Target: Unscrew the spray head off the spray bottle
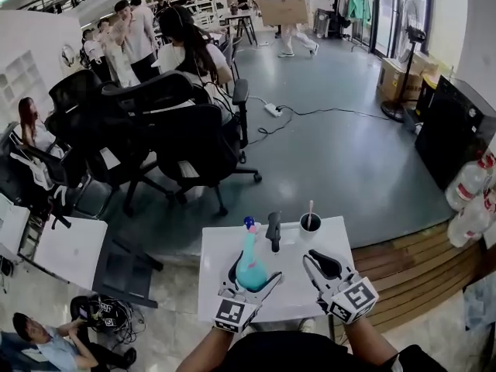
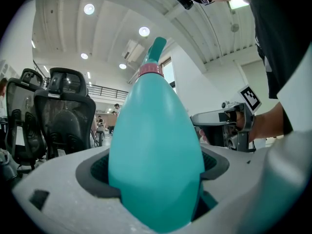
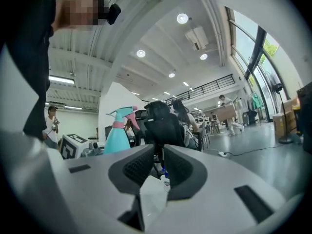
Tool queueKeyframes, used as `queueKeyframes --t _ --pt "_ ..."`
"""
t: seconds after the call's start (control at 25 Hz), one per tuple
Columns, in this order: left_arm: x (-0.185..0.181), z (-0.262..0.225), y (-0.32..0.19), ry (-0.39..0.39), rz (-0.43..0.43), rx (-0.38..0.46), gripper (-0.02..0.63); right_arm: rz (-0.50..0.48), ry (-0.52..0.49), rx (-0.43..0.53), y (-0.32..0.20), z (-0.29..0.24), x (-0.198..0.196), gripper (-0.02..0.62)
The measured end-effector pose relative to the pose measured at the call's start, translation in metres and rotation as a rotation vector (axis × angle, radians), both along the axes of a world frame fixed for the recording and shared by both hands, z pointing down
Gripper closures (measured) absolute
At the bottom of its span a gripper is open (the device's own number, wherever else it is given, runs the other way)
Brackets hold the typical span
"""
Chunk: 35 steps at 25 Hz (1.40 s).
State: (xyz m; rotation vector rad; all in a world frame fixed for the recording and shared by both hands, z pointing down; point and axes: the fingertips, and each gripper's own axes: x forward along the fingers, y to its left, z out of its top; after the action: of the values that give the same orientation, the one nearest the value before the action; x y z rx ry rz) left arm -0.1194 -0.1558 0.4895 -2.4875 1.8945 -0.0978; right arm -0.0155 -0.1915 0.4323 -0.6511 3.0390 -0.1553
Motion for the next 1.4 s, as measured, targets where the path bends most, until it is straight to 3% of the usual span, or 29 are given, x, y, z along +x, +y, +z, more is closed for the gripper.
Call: queueKeyframes --t 0.32,0.56,0.84,1.08,1.4 --pt "0.004 0.005 0.001 -0.017 -0.036 -0.007 0.138 -0.164 -0.068 -0.004 0.017 -0.025 -0.019 0.360" --pt "0.002 0.004 0.000 -0.032 -0.048 -0.003 0.138 -0.260 -0.131 0.003 0.031 -0.048 -0.035 0.322" --pt "0.004 0.006 -0.002 -0.053 -0.048 -0.019 0.138 -0.345 -0.147 -0.008 0.047 -0.061 -0.054 0.347" --pt "0.009 0.010 -0.001 -0.072 -0.037 -0.027 0.138 -0.413 -0.093 0.004 0.065 -0.056 -0.073 0.397" --pt "0.025 0.013 -0.001 -0.101 -0.011 -0.036 0.137 -0.415 -0.021 -0.014 0.071 -0.040 -0.083 0.398"
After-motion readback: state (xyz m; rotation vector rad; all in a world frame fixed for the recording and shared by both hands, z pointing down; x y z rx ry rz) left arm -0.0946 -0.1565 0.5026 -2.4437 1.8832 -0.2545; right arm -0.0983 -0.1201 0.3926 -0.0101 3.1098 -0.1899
